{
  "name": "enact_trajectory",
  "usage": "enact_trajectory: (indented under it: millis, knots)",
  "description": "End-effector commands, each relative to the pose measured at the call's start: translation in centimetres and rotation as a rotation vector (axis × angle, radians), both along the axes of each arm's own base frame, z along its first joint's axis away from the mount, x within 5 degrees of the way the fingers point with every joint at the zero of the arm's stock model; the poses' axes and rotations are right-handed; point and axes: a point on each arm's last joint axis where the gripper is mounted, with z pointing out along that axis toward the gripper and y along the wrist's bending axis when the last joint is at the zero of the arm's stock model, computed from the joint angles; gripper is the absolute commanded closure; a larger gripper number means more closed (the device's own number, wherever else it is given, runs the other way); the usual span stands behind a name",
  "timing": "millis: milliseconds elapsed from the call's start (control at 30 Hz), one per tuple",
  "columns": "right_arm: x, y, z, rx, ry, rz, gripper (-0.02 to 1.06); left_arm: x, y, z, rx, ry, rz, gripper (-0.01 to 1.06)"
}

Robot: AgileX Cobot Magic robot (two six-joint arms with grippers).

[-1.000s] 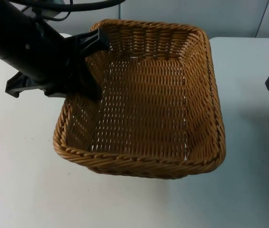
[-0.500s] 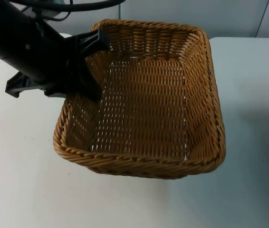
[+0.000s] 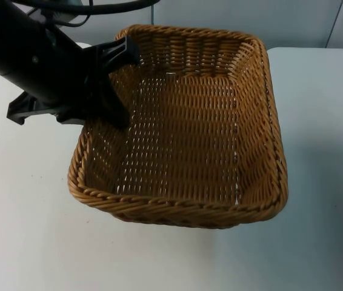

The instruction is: Pick up the basket with the left hand and place the ball into the basket with the right hand.

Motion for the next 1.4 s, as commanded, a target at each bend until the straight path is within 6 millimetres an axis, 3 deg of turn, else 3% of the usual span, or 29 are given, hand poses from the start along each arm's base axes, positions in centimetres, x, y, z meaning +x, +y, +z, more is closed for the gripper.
enact_trajectory:
  millis: [0,100,300,500,700,1067,1233,1367]
  knots:
    - [-1.0,0.0,2.0,0.007,-0.042,0.006,1.05,-0.1,0.0,0.6,-0.024,-0.002,0.014,1.05]
    - [-2.7,0.7,5.1,0.059,-0.126,0.032,1.05,-0.1,0.0,0.6,-0.024,-0.002,0.014,1.05]
    - [-4.8,2.4,8.2,0.201,-0.213,0.145,1.05,-0.1,0.0,0.6,-0.024,-0.002,0.014,1.05]
    - [-5.3,4.4,8.7,0.294,-0.220,0.255,1.05,-0.1,0.1,0.6,-0.022,-0.008,0.019,1.05]
    - [-5.8,9.8,9.0,0.282,-0.259,0.418,1.05,0.0,0.1,0.6,-0.019,-0.014,0.024,1.05]
    - [-6.8,15.4,8.4,0.068,-0.313,0.477,1.05,0.0,0.1,0.6,-0.019,-0.014,0.024,1.05]
    - [-6.2,17.8,6.0,0.042,-0.246,0.526,1.05,0.0,0.1,0.7,-0.022,-0.013,0.027,1.05]
    - [-5.1,20.0,2.7,0.033,-0.181,0.567,1.05,0.0,0.1,0.5,-0.020,-0.009,0.027,1.05]
